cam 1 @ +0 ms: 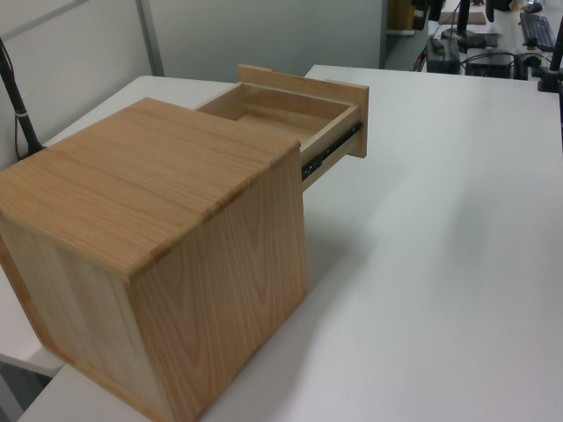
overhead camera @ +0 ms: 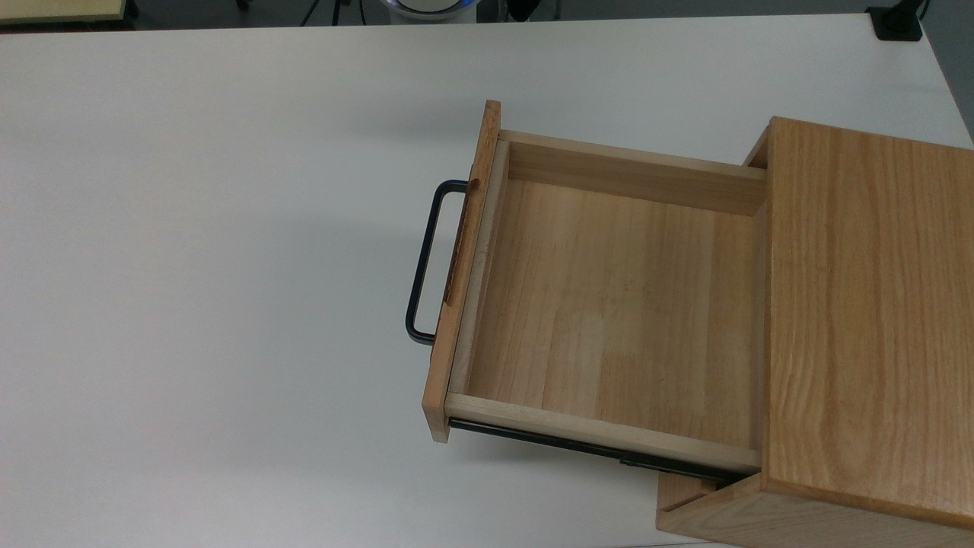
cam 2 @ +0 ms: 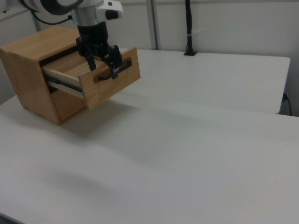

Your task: Close the drawer by sliding it

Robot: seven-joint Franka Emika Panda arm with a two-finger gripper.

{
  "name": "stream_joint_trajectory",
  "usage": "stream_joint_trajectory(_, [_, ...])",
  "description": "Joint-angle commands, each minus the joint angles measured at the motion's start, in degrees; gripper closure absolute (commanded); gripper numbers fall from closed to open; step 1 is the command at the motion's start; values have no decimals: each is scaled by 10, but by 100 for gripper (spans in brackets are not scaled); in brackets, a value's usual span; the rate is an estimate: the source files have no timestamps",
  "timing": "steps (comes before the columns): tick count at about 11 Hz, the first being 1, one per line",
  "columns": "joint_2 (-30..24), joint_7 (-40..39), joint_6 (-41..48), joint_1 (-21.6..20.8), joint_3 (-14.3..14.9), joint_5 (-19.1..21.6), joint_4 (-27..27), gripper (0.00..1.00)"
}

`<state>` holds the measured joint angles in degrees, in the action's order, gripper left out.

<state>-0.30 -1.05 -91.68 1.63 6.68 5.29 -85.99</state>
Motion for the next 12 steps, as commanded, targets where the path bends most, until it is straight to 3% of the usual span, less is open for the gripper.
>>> stream_joint_trajectory(1, [-11,-9,-21,-13,7,-9,-23,0])
stream_joint_trajectory(9, [-11,-11,-21,-13,7,-9,-23,0])
stream_joint_trajectory(10, [-10,-31,-21,-13,7,-9,-23,0])
stream_joint_trajectory(12, [-8,-148,-21,-8,7,-9,-27,0])
